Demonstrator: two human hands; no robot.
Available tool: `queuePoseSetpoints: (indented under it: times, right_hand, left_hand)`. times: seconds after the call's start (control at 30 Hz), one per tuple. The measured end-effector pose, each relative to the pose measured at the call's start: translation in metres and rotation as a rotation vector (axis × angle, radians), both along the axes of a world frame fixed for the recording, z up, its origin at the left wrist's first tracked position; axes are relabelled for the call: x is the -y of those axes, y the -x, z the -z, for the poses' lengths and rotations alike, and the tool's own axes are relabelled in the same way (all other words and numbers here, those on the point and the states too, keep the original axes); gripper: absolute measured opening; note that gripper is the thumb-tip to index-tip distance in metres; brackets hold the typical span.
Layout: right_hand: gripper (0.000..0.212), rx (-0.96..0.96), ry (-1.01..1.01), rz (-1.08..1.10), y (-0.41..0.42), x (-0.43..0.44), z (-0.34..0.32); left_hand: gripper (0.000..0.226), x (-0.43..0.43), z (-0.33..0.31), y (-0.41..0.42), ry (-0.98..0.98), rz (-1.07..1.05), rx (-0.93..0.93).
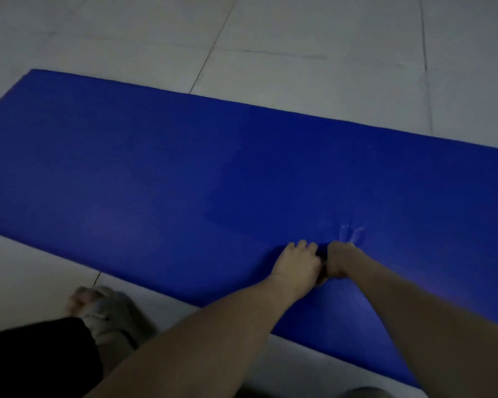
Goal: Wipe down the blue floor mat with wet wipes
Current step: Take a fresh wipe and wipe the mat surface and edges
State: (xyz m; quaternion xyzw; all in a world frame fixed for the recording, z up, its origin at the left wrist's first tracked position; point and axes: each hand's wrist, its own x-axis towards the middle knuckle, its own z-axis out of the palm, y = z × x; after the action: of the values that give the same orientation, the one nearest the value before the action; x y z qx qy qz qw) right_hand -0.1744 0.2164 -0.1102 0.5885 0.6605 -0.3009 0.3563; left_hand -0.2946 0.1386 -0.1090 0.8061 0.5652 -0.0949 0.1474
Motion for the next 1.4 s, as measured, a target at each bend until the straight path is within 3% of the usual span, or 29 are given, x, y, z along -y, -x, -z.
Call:
queuePoseSetpoints:
  times: [0.13,0.33,0.5,0.6,0.7,0.77,0.93,1.1,1.27,1.4]
  right_hand:
    - [0.044,-0.007,-0.114,-0.007,-0.006,0.003,0.005]
    - [0.052,0.019,-0.125,0.028,-0.008,0.003,0.019]
    - [0.074,-0.035,-0.124,0.146,-0.011,0.019,0.011]
    - [0.103,-0.121,-0.009,0.188,-0.005,0.048,0.001]
    - [0.141,-0.007,0.06,0.179,0.003,0.078,-0.006]
    - [0.144,0.049,0.014,0.159,0.011,0.083,-0.008]
    - [0.127,0.069,0.008,0.089,0.018,0.067,-0.018]
    - [0.106,0.04,-0.008,0.106,0.022,0.064,-0.015]
    - [0.108,0.04,-0.034,0.123,0.02,0.065,-0.011]
    - [0.105,0.057,-0.056,0.103,0.025,0.065,-0.011]
  left_hand:
    - [0.022,0.005,0.021,-0.004,-0.091,0.032,0.121]
    - [0.013,-0.003,0.034,0.01,-0.033,0.111,0.237]
    - [0.015,-0.005,0.028,0.012,0.005,0.127,0.187]
    - [0.019,-0.006,0.02,0.037,-0.011,-0.009,0.159]
    - [0.028,0.001,0.015,0.087,0.017,-0.141,0.122]
    - [0.023,-0.003,0.014,0.133,0.003,-0.233,0.068]
    - [0.021,-0.009,0.02,0.225,-0.012,-0.501,-0.031]
    - [0.017,0.001,0.03,0.19,-0.15,-0.603,0.075]
    - [0.017,0.006,0.028,0.109,-0.065,-0.419,0.165]
    - [0.012,0.014,0.025,0.031,0.012,-0.154,0.179]
